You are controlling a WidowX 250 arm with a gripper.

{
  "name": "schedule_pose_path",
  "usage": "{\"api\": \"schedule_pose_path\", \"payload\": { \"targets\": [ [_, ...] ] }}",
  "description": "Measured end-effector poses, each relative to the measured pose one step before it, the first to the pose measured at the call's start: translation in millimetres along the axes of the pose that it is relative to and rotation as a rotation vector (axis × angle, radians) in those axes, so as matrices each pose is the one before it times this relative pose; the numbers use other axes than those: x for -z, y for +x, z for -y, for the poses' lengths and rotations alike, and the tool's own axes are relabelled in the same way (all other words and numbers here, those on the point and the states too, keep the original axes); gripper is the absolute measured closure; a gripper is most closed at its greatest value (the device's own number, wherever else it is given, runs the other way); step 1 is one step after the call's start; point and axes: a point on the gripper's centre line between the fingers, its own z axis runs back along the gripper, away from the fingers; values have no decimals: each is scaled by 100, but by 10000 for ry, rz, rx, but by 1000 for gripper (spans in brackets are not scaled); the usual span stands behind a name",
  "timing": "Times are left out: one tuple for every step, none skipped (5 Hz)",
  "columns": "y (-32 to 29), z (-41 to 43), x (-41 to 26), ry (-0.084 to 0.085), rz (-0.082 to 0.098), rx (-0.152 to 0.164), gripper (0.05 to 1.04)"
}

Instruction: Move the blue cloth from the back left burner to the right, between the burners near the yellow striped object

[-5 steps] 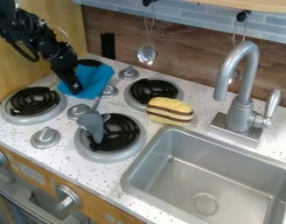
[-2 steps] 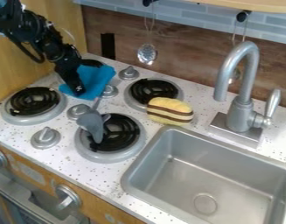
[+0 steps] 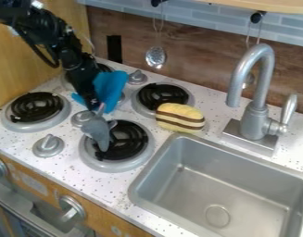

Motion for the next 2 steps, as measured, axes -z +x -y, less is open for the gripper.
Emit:
{"api": "schedule_pose_path", "payload": {
  "targets": [
    [392, 2108, 139, -375, -169, 253, 83],
    [215, 453, 64, -128, 103, -85, 83]
  ]
}}
